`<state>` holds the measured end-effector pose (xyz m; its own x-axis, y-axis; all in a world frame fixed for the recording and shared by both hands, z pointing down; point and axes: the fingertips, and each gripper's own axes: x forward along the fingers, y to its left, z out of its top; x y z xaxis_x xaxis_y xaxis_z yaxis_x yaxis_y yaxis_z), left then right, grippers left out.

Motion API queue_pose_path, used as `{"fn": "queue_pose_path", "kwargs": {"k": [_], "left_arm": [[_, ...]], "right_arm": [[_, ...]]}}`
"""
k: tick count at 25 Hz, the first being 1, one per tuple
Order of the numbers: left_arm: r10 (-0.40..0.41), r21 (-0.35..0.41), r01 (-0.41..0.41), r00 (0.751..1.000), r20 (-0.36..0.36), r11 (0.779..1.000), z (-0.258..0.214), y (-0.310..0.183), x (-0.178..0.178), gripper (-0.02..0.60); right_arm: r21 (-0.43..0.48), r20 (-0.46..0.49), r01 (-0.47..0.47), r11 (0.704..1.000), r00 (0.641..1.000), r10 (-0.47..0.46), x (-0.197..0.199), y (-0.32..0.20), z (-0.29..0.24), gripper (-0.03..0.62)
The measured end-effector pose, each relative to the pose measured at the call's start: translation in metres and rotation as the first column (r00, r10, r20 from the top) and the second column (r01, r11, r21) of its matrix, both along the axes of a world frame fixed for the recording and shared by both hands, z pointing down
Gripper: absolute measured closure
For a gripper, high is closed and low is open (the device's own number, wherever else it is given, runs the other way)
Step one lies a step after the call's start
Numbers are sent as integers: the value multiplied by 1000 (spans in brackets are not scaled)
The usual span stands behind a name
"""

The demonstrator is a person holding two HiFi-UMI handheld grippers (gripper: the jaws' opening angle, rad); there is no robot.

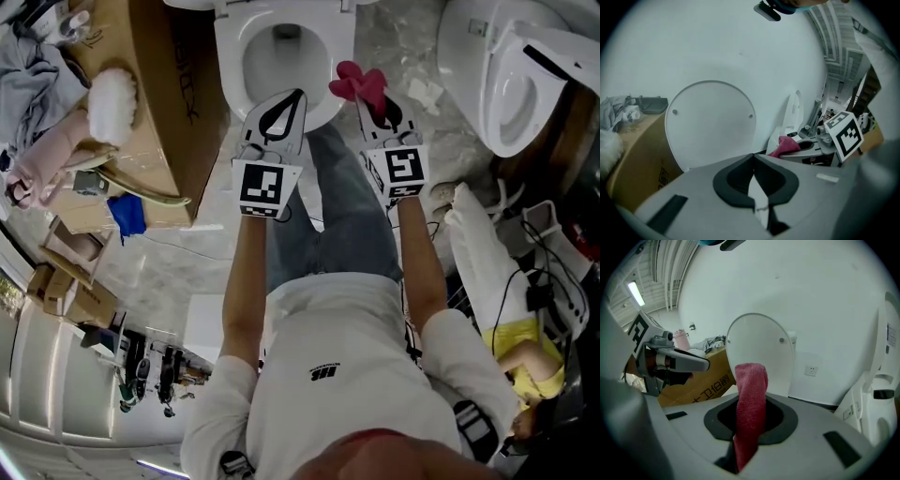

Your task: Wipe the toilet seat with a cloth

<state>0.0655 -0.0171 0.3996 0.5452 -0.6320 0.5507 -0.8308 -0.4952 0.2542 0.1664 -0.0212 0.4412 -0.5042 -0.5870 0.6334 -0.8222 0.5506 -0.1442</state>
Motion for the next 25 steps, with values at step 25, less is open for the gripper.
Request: {"fn": "queue_pose_path", "kwargs": {"k": [25], "left_arm": [[-73, -155, 66, 996, -46, 986, 168, -5, 23, 571]], "right_arm": [[-104, -146, 66, 992, 986, -81, 8, -32, 200, 543]]}}
